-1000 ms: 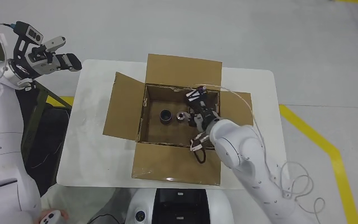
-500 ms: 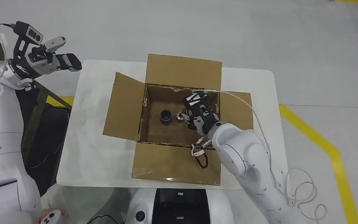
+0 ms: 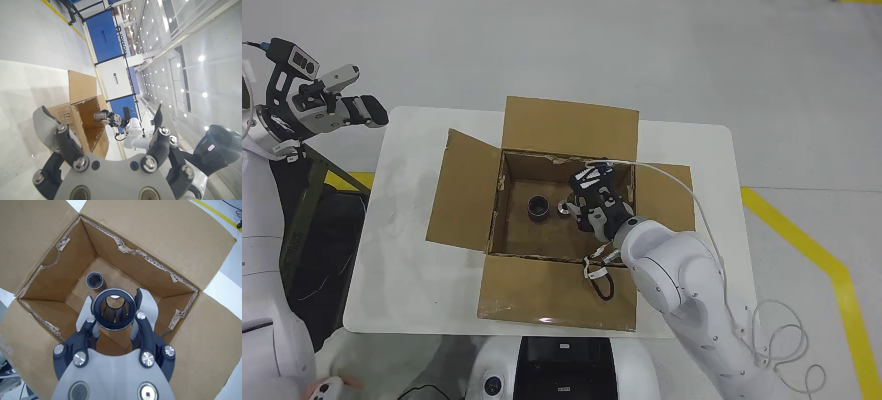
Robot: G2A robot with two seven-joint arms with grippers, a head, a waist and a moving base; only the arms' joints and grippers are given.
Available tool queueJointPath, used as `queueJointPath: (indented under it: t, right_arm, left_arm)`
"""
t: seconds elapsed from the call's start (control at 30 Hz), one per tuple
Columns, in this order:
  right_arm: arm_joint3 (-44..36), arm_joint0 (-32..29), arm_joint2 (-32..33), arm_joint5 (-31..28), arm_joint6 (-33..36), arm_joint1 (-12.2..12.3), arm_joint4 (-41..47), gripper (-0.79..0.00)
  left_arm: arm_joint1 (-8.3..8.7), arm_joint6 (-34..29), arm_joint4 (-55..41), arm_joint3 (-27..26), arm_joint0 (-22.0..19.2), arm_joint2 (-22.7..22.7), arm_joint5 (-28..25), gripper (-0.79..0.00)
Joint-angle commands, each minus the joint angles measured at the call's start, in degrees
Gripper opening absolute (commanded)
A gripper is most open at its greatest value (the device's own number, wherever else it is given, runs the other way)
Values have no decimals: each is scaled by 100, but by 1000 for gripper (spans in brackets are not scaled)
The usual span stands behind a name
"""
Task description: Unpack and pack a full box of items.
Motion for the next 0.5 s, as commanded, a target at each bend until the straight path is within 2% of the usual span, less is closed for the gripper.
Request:
queueJointPath:
  t: [0.0,0.23,0.47]
  right_arm:
    - [-50,-79,45,-87,-78,14,1,-785]
    - [-824,-360,540,-342,258,93,263,-785]
    - [-1602,-888,1537,-468,288,208,542,-785]
  left_arm:
    - [0,0,0,0,0,0,0,0]
    - [0,0,0,0,0,0,0,0]
    - [0,0,0,0,0,0,0,0]
